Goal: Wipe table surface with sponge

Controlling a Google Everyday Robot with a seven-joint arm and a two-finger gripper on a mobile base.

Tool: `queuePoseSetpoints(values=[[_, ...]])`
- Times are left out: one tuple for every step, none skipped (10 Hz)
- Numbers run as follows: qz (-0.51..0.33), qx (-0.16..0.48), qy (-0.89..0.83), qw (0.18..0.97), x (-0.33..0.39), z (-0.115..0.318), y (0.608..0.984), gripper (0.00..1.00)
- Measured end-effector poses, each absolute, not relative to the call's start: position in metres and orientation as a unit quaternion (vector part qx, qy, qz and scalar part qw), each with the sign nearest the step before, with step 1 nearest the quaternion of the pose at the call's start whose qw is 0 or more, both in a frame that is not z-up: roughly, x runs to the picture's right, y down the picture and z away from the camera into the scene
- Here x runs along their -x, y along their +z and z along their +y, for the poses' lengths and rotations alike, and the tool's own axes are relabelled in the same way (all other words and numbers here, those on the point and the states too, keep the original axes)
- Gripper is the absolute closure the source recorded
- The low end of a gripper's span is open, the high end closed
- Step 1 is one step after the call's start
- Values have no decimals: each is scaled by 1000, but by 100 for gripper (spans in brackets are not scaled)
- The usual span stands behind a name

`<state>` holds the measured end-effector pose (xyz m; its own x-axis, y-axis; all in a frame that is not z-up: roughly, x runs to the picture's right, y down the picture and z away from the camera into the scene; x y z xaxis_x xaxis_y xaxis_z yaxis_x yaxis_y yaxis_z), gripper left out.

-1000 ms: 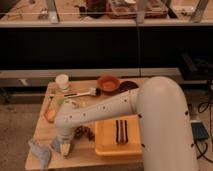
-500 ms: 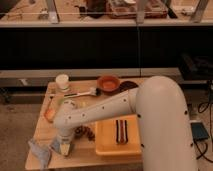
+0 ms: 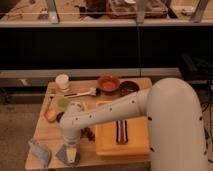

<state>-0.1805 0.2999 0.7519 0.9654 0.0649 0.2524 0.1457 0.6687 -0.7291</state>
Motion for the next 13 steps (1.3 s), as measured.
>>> queuePoseSetpoints(values=[[-124, 407, -16, 905, 173, 299, 753, 100], [-108, 404, -17, 908, 168, 294, 759, 100], [-103, 400, -19, 911, 168, 289, 763, 100], [-97, 391, -18, 915, 168, 278, 769, 100], [-92, 382, -19, 920, 168, 264, 777, 100], [-91, 378, -20, 921, 170, 256, 782, 100], [-93, 376, -23, 922, 175, 250, 786, 100], [-99, 375, -29, 921, 186, 244, 790, 100], [-106, 374, -37, 921, 197, 240, 792, 100], [-116, 376, -46, 918, 215, 238, 792, 100], [-127, 378, -56, 915, 231, 238, 791, 100], [-140, 380, -71, 912, 250, 239, 787, 100], [-151, 382, -84, 908, 264, 242, 781, 100]])
